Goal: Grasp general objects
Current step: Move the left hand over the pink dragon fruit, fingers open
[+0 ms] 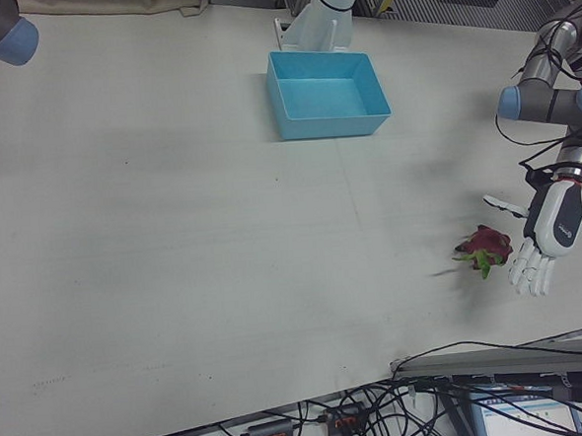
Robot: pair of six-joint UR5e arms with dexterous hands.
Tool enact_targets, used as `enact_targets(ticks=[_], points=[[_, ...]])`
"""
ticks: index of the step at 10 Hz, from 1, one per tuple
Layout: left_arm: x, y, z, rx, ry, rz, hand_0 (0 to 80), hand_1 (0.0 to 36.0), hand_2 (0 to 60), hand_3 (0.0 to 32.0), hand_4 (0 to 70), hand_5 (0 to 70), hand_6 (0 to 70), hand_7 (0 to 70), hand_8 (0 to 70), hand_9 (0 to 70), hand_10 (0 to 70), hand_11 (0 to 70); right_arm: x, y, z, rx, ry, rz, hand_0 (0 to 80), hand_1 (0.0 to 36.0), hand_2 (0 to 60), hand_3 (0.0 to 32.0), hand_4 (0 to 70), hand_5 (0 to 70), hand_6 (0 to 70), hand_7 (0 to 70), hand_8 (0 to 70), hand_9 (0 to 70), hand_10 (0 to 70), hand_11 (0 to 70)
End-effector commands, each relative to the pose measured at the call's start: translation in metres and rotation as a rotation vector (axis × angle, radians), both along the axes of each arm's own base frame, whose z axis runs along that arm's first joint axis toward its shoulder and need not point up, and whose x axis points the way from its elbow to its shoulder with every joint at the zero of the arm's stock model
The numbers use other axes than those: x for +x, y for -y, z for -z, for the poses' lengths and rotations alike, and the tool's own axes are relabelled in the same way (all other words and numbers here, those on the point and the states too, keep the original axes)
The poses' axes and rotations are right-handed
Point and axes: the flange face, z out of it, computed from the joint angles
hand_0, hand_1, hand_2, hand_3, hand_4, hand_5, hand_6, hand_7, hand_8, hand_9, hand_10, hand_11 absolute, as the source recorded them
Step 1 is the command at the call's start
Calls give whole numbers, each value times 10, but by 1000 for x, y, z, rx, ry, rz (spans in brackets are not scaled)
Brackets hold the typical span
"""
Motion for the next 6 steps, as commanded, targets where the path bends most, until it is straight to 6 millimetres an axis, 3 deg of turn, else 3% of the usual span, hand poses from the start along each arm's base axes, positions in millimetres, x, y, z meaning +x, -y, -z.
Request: enact_targets(ticks=[1, 4, 6], points=[[1, -2, 1, -18, 145, 12, 553, 229, 0, 0, 0, 0, 0, 78, 0, 1, 0, 0, 0, -1, -1, -1, 0, 0, 0, 0, 0, 0, 0, 0, 0, 0, 0, 0, 0, 0], [-1, 3, -23, -25, 241, 24, 539, 226, 18, 0, 0, 3, 4, 111, 0, 8, 0, 0, 0, -1, -1, -1, 0, 0, 0, 0, 0, 0, 0, 0, 0, 0, 0, 0, 0, 0], [-2, 3, -27, -4, 275, 31, 528, 218, 10, 0, 0, 9, 0, 105, 0, 7, 0, 0, 0, -1, -1, -3, 0, 0, 0, 0, 0, 0, 0, 0, 0, 0, 0, 0, 0, 0]])
